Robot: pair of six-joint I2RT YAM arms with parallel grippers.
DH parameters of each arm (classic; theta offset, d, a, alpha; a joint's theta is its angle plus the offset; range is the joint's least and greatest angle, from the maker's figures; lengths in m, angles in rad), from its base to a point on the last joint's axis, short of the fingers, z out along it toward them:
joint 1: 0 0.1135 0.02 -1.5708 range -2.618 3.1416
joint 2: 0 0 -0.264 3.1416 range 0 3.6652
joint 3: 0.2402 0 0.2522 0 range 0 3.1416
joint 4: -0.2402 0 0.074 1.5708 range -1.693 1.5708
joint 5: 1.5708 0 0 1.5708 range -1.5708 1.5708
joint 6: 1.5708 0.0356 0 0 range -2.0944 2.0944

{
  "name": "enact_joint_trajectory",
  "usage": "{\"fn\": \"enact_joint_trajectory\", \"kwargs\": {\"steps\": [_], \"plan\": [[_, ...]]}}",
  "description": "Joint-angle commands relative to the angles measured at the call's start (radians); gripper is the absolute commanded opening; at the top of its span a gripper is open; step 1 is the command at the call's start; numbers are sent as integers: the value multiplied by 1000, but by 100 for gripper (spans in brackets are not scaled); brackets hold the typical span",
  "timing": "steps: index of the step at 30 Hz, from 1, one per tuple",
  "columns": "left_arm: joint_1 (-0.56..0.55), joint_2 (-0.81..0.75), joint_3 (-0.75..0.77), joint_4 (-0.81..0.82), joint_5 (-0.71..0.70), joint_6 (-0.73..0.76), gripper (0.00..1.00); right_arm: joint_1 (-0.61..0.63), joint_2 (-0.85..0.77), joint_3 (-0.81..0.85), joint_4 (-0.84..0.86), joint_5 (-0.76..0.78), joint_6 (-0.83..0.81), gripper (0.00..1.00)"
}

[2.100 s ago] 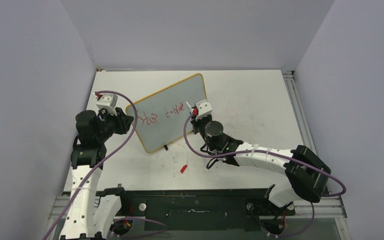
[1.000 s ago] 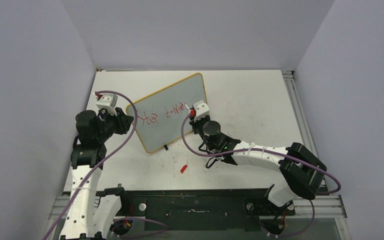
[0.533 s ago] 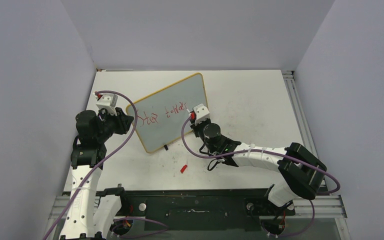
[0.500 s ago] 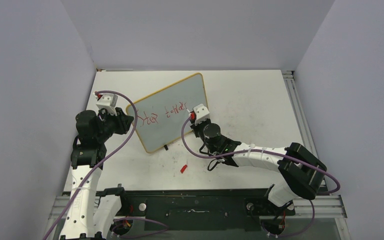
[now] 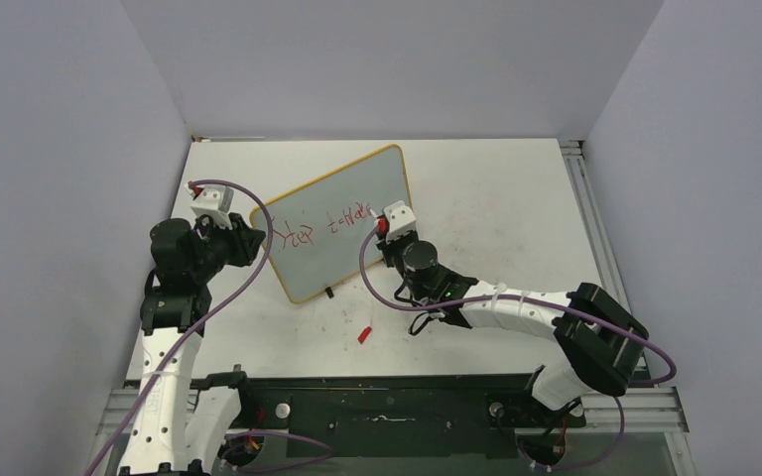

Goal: Write a sentence on the whiteboard

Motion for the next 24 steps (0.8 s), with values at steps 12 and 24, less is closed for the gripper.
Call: {"fn": "enact_joint_trajectory", "kwargs": {"steps": [12,24], "plan": [[-1,-10,8,21,2,-1,23,-5,0,101,65,25,-51,5],[-1,-9,8,22,2,-1,23,-6,16,98,65,22,-43,5]]}}
